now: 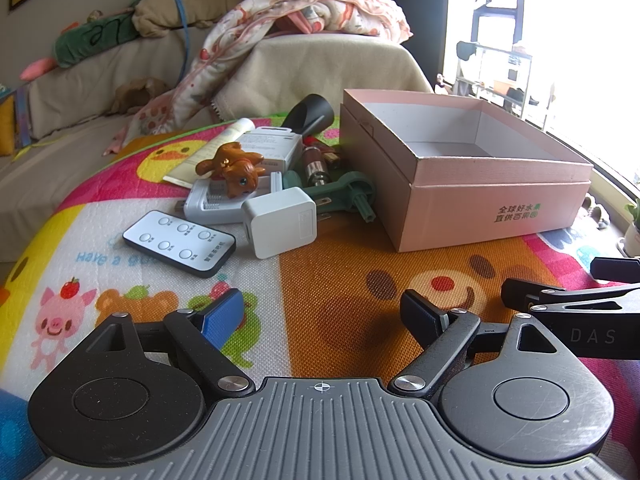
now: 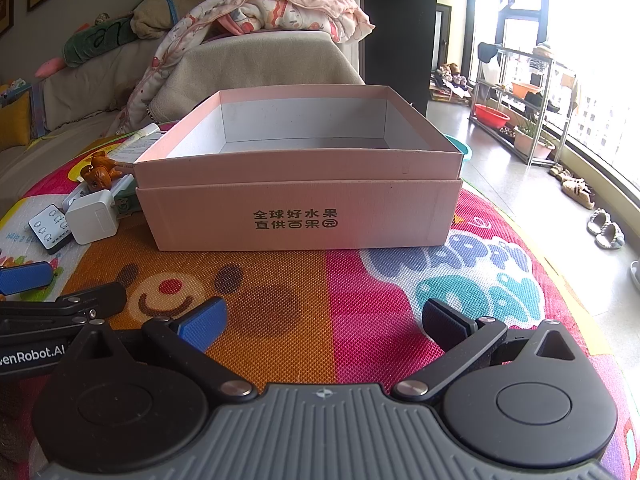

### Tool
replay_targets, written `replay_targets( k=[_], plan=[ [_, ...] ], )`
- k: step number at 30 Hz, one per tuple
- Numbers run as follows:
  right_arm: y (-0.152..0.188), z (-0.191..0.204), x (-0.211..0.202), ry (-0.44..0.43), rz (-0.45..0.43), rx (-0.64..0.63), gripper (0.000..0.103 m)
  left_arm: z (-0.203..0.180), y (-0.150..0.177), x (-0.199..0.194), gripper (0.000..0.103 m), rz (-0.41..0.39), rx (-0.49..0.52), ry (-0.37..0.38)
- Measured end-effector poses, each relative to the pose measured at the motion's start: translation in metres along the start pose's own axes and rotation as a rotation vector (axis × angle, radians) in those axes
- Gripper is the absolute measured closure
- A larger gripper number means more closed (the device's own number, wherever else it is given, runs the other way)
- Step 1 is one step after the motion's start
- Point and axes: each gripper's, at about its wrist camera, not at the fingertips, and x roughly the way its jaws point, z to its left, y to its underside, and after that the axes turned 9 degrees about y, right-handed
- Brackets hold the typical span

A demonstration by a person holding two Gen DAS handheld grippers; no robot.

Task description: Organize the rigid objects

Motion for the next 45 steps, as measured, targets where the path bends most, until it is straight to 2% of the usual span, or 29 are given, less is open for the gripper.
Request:
replay_targets(
  k=[29, 31, 33, 35, 37, 42, 45],
  plan=[
    [-0.001, 0.000, 0.000, -0.001, 0.000, 0.002, 0.000, 0.002, 0.000, 0.001, 0.014, -0.001, -0.005, 0.005],
    [-0.001, -0.002, 0.000, -0.005, 0.002, 0.005, 0.000, 0.004, -0.001, -0.002, 0.014, -0.011, -0.023, 0.026],
    [-0.001, -0.004, 0.000, -0.015, 0.008, 0.005, 0.000, 0.010, 0.000, -0.010, 0.017, -0.035, -0.035, 0.093],
    [-0.006, -0.006, 0.003, -0.043, 0.038, -0.028, 0.000, 0.016, -0.002, -0.020, 0.019, -0.074, 0.003, 0.128],
    [-0.012, -0.012, 0.003, -0.077, 0.071, -0.041, 0.000, 0.022, -0.008, -0.027, 0.019, -0.122, 0.074, 0.117],
    [-0.013, -0.009, 0.004, -0.076, 0.084, -0.071, 0.000, 0.041, -0.037, -0.018, 0.019, -0.123, 0.122, 0.130],
    [-0.012, -0.011, 0.003, -0.083, 0.081, -0.072, 0.000, 0.041, -0.048, 0.001, 0.019, -0.112, 0.199, 0.124]
  ],
)
